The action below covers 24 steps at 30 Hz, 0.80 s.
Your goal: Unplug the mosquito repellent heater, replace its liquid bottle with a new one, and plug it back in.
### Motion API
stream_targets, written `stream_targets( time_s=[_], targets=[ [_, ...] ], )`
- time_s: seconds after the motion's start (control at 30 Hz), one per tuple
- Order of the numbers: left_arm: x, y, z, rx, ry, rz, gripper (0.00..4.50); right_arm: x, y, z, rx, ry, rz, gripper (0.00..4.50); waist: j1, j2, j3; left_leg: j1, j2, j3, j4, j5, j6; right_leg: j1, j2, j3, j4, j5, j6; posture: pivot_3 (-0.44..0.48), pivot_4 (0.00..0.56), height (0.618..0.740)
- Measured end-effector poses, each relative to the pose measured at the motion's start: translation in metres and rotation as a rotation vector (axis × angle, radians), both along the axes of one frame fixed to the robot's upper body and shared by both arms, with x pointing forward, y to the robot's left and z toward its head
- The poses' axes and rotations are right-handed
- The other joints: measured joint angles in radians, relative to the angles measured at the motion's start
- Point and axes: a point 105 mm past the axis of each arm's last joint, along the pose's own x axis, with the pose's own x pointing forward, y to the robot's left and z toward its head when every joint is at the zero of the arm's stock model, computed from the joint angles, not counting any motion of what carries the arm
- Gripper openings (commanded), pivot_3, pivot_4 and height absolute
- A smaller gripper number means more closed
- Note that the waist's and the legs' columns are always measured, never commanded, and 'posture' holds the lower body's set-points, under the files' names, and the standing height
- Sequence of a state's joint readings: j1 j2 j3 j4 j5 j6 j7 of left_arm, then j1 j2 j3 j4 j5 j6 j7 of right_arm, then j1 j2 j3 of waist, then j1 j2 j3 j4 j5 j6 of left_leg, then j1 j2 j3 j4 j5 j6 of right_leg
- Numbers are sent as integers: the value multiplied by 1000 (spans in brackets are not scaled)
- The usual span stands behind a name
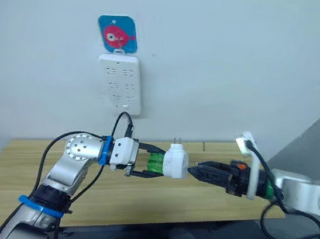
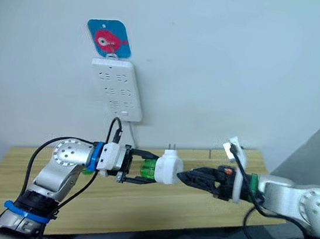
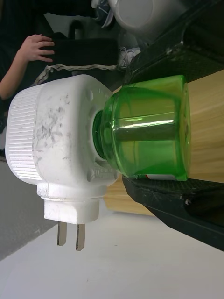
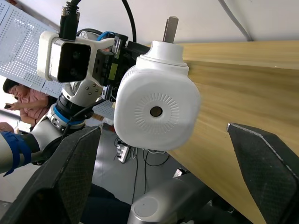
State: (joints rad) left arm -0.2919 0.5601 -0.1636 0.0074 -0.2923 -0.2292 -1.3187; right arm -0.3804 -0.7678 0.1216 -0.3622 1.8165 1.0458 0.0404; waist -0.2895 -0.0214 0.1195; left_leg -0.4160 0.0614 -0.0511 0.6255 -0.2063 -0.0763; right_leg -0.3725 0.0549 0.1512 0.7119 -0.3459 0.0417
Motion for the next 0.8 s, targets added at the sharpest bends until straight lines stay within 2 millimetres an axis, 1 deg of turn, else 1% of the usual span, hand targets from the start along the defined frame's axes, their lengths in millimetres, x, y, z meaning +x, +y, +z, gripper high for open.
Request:
stream_targets(
  time_s=[0.07,0.1,0.17,0.23,0.5,0.63,0.73,0.8],
  targets=[
    [-6,-2,-2,-1,-13,-15,2267,3,17,-7,1,28,32,4500,6,2,2,0,0,-2,0,0,0,-1,0,-1,2,0,0,-207,92,740],
    [-7,-1,-4,1,-11,-12,2267,3,19,-11,-6,44,38,4500,14,2,3,-1,0,-2,0,0,0,-1,0,-1,2,0,0,-207,92,740],
    [-7,1,-7,8,-5,5,2267,2,21,-16,-23,62,44,4500,38,3,4,-2,-1,-3,0,0,0,-1,0,-2,1,0,0,-206,86,740],
    [-7,1,-6,7,-13,9,2267,3,21,-15,-28,58,44,4500,49,3,4,-4,-1,-3,0,0,0,-2,-1,-3,-1,0,1,-207,84,740],
    [-6,1,-5,5,-22,12,2267,1,22,-17,-45,65,54,4500,53,3,4,-4,-1,-3,0,0,0,-2,-1,-3,-1,0,1,-208,81,740],
    [-5,1,-5,5,-24,13,2267,2,20,-22,-49,78,54,4500,53,3,4,-4,-1,-2,1,0,0,-2,-1,-3,-1,0,1,-206,80,740],
    [-4,1,-3,6,-28,10,2267,2,19,-26,-47,92,52,3894,53,3,4,-4,-1,-2,1,0,0,-2,-1,-3,-1,0,1,-206,80,740],
    [-4,1,-3,6,-29,9,2267,1,19,-26,-44,93,57,3214,53,3,4,-4,-1,-2,1,0,0,-2,-1,-3,0,0,1,-205,80,740]
  ],
)
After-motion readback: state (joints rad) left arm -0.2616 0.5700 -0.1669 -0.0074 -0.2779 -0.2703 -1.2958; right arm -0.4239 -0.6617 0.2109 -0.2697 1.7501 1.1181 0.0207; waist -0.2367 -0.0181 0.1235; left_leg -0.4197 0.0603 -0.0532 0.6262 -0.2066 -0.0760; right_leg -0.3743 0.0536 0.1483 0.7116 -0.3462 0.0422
